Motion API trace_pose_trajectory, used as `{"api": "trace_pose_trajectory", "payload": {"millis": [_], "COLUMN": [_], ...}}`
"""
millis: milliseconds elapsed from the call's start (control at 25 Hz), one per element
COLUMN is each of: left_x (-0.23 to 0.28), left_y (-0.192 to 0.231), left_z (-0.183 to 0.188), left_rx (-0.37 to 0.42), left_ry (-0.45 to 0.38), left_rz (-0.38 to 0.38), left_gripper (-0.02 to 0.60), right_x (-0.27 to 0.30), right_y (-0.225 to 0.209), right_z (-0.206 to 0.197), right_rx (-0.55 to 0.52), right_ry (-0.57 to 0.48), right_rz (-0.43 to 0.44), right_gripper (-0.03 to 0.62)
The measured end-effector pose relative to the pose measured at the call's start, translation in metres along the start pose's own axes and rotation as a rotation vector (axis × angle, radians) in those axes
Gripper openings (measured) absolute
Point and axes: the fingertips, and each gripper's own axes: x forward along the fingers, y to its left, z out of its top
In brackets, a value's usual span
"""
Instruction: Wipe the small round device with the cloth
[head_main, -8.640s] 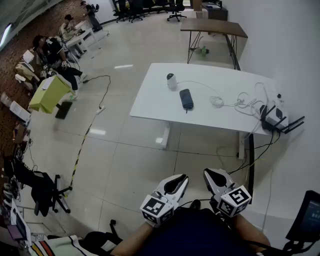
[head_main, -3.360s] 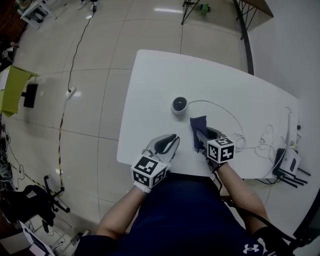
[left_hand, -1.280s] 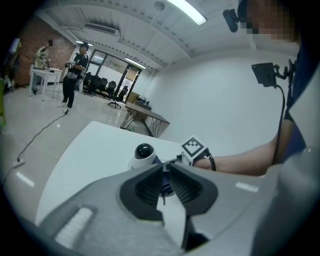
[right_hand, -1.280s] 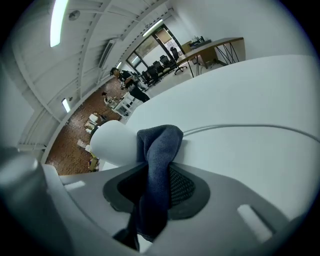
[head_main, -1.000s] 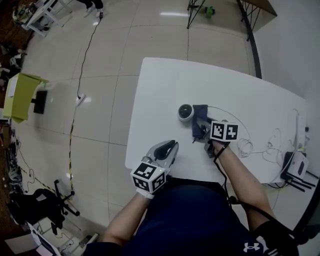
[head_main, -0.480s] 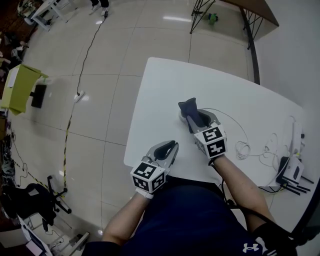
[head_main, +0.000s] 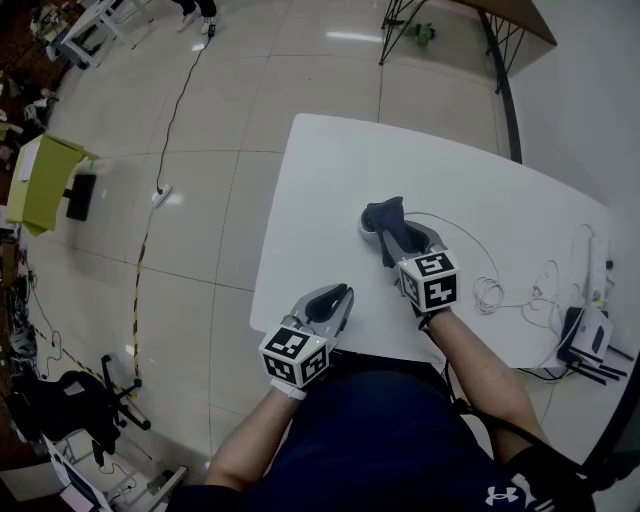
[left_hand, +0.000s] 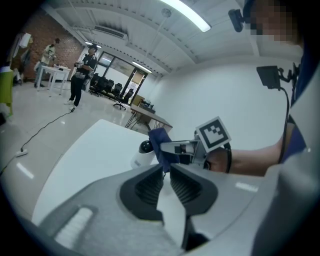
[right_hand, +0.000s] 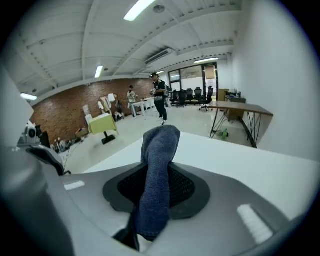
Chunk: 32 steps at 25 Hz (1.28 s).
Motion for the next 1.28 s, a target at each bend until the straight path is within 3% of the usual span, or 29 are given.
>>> {"api": "trace_pose_trajectory", "payload": {"millis": [360, 800, 960, 1280], "left_x": [0.009, -0.007, -0.004, 0.008], "left_y": [-0.011, 0.003, 0.001, -0.012], "left_z": [0.002, -0.004, -0.004, 0.007], "left_rx": [0.016, -0.006, -0.008, -0.012], "left_ry": [0.034, 0.043, 0.032, -0.016], "left_rz": [-0.044, -0.014, -0.028, -0.073], "left_gripper": [0.043, 0.043, 0.043, 0.043], "right_x": [0.009, 0.035, 0.023, -0.005], "right_y": [-0.022, -0.033, -0.037, -0.032], "right_z": [-0.054, -0.114, -0.1, -0.019], "right_rx": [0.612, 0.914, 0.887, 0.461], "right_ry": [0.03, 0.102, 0.061, -0.019], "right_rz": [0.062, 0.029, 0.049, 0.021], "right_gripper": [0.11, 0.11, 0.11, 0.11]}}
